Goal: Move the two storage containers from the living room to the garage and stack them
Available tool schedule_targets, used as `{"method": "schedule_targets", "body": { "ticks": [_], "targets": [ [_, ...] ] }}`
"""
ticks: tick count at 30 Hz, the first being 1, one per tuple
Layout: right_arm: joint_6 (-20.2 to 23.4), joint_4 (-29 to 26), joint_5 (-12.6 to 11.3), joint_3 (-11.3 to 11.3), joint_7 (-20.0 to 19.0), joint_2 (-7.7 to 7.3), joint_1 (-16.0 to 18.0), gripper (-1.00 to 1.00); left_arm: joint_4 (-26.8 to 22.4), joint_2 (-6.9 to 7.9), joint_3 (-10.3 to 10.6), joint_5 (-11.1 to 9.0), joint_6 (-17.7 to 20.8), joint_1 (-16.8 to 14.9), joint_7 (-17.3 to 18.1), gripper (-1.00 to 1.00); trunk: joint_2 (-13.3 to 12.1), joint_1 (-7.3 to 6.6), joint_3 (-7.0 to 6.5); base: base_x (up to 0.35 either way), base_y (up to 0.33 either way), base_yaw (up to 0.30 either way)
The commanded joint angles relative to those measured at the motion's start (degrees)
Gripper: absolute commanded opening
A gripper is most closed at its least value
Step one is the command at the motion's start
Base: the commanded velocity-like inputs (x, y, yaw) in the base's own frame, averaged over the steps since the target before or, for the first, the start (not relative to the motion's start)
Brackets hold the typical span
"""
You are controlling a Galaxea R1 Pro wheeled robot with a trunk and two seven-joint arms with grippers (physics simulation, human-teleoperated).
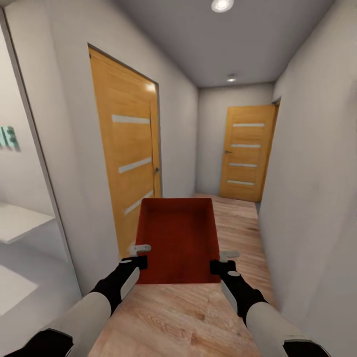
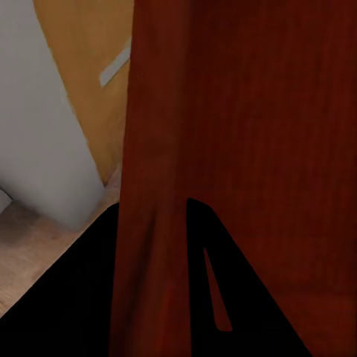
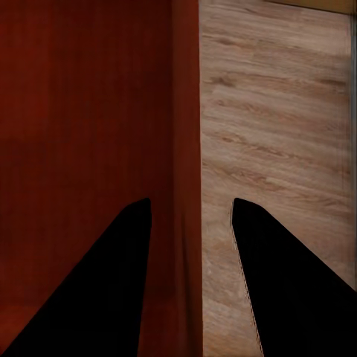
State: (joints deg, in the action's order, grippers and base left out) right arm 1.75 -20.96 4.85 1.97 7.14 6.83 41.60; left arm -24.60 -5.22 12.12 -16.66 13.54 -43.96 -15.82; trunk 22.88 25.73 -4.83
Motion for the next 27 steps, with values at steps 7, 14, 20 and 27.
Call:
{"method": "schedule_targets", "body": {
  "ticks": [7, 14, 20, 27],
  "targets": [
    [0.2, -0.2, 1.2, 2.0, 1.2, 0.02, 0.1, -1.00, -0.1, 0.13, -0.2, 0.5, 0.5, 0.0, -0.7, -1.00, 0.0, 0.05, -0.14, 0.323, 0.048, -0.220],
    [0.2, -0.2, 1.2, 2.0, 1.2, 0.02, 0.1, -1.00, -0.1, 0.13, -0.2, 0.6, 0.5, 0.0, -0.6, -1.00, 0.0, 0.05, -0.29, 0.323, 0.108, -0.216],
    [0.2, -0.2, 1.2, 2.0, 1.2, 0.02, 0.1, -1.00, -0.1, 0.13, -0.2, 0.6, 0.5, 0.0, -0.6, -1.00, 0.0, 0.05, -0.42, 0.323, 0.118, -0.215],
    [0.2, -0.2, 1.2, 2.0, 1.2, 0.02, 0.1, -1.00, -0.1, 0.13, -0.2, 0.6, 0.5, 0.0, -0.6, -1.00, 0.0, 0.05, -0.58, 0.323, 0.119, -0.193]
  ]
}}
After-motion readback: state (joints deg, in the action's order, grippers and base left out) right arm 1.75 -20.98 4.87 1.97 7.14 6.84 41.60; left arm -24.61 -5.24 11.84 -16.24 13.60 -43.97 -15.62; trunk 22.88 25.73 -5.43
